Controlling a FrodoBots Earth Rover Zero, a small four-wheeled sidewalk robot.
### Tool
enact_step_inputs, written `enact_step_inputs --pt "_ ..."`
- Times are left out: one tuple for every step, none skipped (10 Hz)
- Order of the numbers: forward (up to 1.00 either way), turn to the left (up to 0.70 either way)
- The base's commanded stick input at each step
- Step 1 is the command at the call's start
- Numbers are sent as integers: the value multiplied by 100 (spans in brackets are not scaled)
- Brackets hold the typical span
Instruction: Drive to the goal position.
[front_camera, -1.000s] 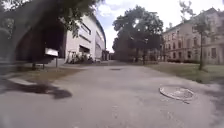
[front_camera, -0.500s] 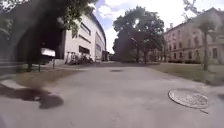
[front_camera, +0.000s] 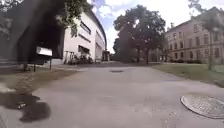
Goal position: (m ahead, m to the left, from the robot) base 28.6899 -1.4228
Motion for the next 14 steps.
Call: enact_step_inputs --pt "85 0" --pt "85 0" --pt "85 0" --pt "85 0" --pt "85 0" --pt "85 0" --pt "85 0" --pt "85 0" --pt "85 0" --pt "85 0" --pt "85 0" --pt "85 0" --pt "85 0" --pt "85 0"
